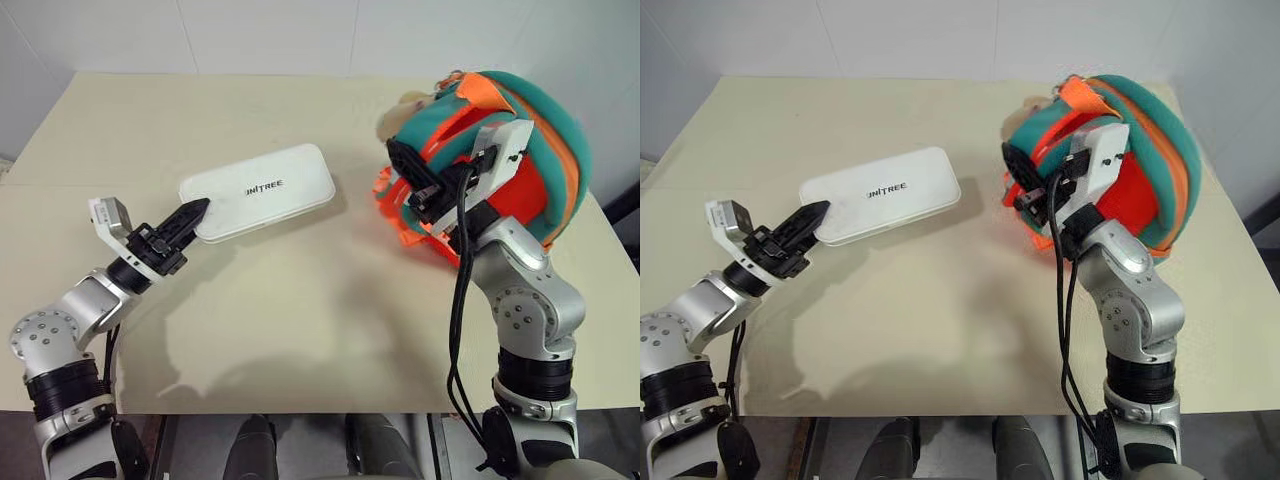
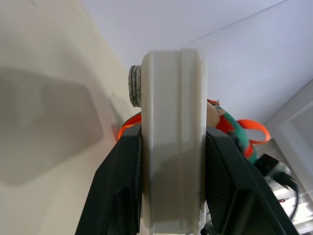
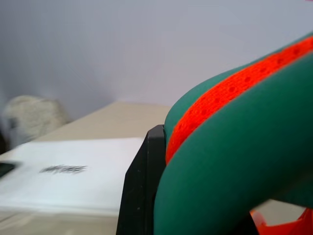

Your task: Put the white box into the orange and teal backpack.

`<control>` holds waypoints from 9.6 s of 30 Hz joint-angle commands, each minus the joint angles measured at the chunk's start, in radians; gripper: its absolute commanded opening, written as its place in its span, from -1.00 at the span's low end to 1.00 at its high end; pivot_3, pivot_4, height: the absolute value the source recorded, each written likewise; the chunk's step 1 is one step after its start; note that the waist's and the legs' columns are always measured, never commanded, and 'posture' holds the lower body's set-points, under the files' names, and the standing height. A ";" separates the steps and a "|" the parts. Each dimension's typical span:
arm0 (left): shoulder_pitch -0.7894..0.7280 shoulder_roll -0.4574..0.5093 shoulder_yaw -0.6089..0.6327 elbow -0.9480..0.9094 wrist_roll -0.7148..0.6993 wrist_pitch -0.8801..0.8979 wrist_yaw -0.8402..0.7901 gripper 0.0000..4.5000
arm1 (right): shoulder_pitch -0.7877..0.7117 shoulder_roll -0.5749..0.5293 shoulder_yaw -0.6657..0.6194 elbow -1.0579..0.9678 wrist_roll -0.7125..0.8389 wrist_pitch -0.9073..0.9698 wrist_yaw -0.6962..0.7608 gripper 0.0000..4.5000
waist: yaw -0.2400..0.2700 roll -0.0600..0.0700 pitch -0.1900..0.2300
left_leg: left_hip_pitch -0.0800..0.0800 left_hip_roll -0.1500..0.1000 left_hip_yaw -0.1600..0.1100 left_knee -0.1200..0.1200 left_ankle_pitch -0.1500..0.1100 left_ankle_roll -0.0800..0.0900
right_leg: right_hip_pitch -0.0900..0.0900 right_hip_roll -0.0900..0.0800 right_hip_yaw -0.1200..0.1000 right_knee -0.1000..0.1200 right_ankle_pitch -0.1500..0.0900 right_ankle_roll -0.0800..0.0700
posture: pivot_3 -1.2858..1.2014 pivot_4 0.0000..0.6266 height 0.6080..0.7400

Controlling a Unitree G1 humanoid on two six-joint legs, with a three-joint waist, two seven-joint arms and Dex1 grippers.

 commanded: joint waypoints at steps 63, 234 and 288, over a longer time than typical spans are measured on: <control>0.176 0.468 0.142 -0.264 0.276 -0.212 -0.807 -0.41 | 0.083 -0.425 0.071 0.013 0.292 0.098 0.778 -1.00 | 0.003 0.000 0.000 | -0.014 0.001 0.001 0.009 -0.001 0.002 | -0.013 0.000 -0.001 0.006 -0.001 0.000 | 0.03 -0.52 1.00; -0.048 0.512 -0.235 -0.335 0.535 -0.334 -0.803 -0.52 | 0.120 -0.183 0.044 0.045 0.271 -0.031 0.672 -1.00 | 0.010 0.001 0.001 | -0.015 0.000 0.001 0.021 -0.002 0.004 | -0.011 0.002 0.001 0.013 0.002 0.002 | 0.03 -0.52 1.00; -0.151 0.379 -0.611 -0.003 1.092 -0.733 -0.976 0.08 | 0.143 -0.339 0.084 -0.071 0.216 0.076 0.600 -0.55 | 0.018 0.001 0.000 | -0.014 0.000 0.000 0.025 0.000 0.005 | -0.011 0.002 0.001 0.018 0.002 0.002 | 0.03 -0.52 1.00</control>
